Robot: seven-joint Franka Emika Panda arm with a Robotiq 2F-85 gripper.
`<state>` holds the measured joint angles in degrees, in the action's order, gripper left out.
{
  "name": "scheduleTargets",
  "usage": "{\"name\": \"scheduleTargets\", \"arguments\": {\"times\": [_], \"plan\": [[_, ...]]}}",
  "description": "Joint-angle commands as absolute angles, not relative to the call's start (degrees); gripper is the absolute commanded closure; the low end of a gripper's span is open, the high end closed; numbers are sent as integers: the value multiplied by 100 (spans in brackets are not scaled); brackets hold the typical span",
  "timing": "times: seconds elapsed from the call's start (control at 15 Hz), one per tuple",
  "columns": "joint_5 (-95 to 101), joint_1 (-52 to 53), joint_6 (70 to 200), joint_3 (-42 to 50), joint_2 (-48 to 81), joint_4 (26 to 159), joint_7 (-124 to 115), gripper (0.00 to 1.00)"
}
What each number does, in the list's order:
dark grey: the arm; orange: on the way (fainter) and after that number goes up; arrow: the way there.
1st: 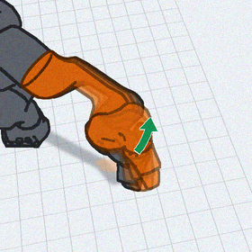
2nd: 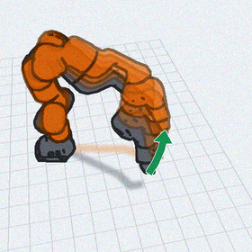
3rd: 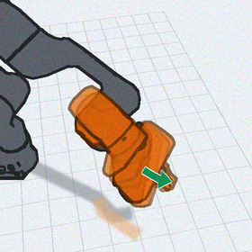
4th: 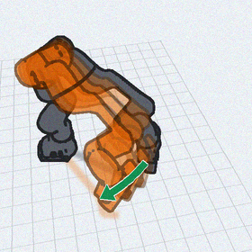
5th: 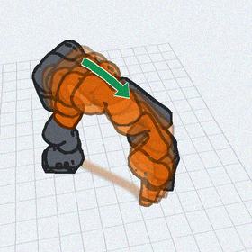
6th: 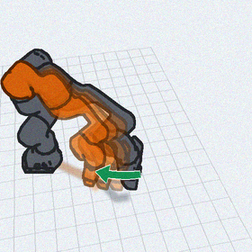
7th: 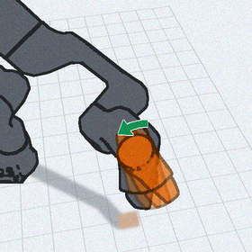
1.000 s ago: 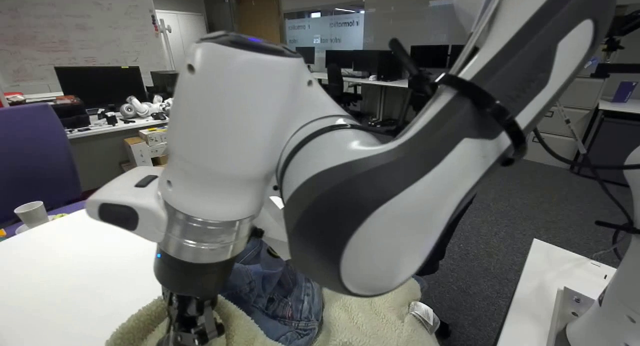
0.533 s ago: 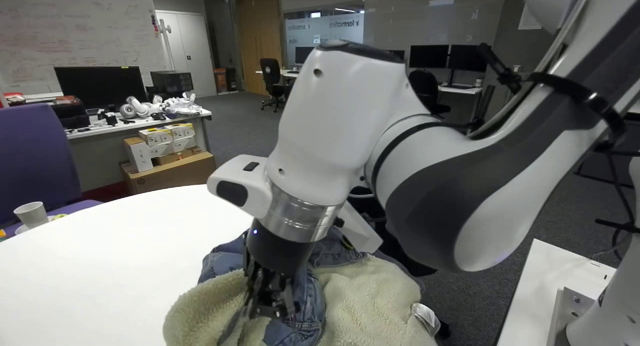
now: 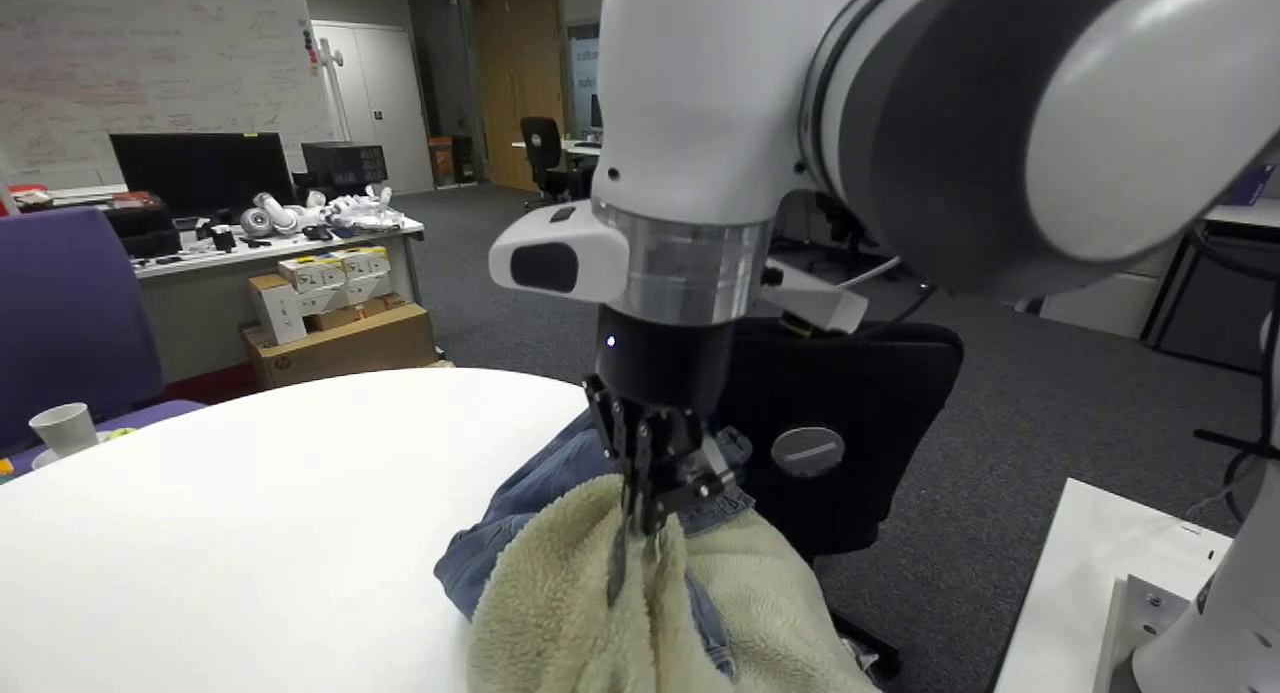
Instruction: Put the blue jacket on the backrest of the black chair
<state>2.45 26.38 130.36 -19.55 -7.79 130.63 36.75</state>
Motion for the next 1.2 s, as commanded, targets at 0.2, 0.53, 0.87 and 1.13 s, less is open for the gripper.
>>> {"name": "scheduleTargets", "arguments": {"times": [0.2,0.53,0.87,1.13], "plan": [[428,2362,11093,-1698,-1266,12204,4414,98],[317,2348,12013,-1691,-1060,12195,4558,98],[249,2328,12412,-1682,-973,12249,4625,98],[213,2319,12416,-1674,-967,12256,4674,98]]}}
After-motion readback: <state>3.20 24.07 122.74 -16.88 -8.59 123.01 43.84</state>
